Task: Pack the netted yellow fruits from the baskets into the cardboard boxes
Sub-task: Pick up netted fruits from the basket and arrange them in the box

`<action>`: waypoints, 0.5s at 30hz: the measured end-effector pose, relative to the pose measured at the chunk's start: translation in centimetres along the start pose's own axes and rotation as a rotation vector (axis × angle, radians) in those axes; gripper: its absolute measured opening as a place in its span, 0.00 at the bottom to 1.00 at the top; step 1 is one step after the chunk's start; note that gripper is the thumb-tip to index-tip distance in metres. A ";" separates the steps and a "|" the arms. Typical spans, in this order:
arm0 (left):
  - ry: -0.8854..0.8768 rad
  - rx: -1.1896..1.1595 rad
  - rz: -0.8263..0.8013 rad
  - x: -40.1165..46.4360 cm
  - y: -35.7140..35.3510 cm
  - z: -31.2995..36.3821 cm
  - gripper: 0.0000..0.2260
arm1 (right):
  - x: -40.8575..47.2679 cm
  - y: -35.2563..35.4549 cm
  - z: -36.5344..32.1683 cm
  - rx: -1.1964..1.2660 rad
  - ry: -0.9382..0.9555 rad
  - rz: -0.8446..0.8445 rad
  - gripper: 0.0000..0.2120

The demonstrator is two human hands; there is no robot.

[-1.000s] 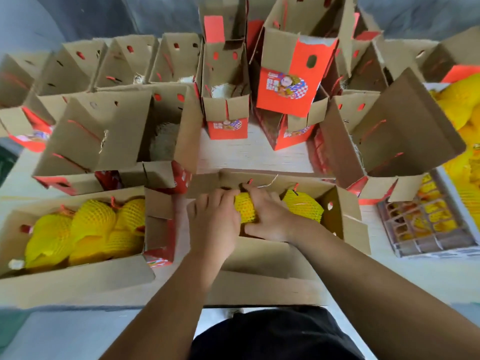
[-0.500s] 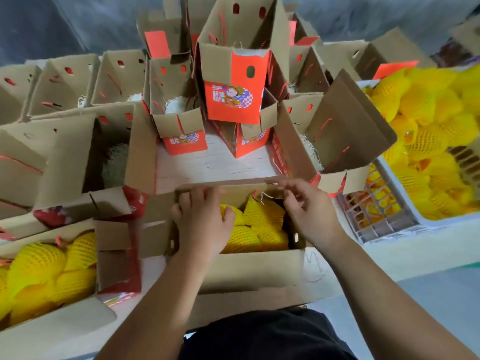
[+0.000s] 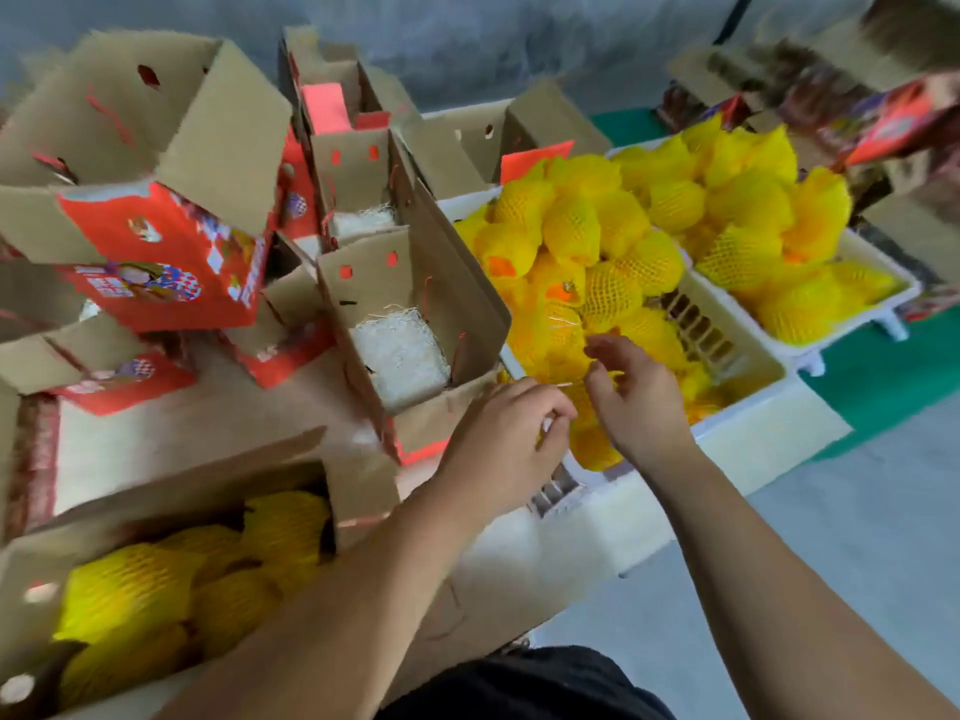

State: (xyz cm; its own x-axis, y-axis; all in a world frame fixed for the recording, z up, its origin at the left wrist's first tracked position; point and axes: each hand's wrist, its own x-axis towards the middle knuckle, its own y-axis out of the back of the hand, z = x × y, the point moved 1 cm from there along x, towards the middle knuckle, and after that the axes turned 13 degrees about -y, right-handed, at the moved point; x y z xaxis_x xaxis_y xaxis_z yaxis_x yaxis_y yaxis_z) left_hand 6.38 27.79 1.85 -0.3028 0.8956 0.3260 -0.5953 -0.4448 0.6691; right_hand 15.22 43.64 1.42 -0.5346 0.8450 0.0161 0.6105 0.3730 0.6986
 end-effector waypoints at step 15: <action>0.201 0.756 -0.391 8.6 -8.0 -2.0 0.37 | 8.6 1.8 7.2 -0.727 0.223 -0.157 0.29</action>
State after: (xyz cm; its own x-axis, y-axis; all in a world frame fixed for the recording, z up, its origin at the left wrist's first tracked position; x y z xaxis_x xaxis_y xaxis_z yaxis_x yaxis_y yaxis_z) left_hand 7.05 39.06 -1.98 -0.3478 0.9327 -0.0952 -0.0517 0.0823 0.9953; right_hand 15.93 54.33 -2.36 -0.7355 0.6768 -0.0325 0.0221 0.0718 0.9972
